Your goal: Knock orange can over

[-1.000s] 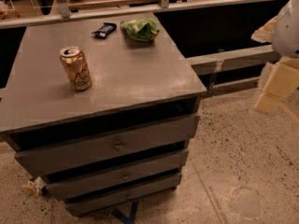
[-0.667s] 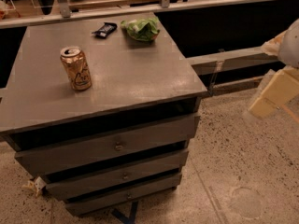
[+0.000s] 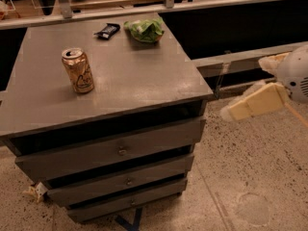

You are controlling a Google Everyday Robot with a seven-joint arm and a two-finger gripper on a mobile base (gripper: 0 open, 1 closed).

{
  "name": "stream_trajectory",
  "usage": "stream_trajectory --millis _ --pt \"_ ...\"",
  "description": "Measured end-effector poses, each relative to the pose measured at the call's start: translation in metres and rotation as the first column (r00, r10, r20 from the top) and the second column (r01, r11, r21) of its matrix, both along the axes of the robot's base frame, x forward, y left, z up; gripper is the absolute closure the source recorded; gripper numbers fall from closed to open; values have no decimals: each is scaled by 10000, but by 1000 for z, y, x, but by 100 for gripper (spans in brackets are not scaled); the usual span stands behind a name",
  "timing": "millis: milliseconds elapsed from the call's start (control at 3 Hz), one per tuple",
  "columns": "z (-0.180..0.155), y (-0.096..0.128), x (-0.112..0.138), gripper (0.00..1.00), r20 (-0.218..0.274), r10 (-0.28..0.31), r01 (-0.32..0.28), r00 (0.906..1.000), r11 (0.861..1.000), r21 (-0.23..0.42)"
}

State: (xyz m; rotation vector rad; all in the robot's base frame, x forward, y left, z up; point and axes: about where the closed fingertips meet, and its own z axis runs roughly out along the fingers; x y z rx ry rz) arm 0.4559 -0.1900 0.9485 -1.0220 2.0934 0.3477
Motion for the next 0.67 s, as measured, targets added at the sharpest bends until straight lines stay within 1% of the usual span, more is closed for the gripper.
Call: stream_trajectory --millis 333,667 --pt "13 38 26 0 1258 77 -284 9920 9861 1640" --pt "32 68 43 0 2284 66 -772 9735 9503 3017"
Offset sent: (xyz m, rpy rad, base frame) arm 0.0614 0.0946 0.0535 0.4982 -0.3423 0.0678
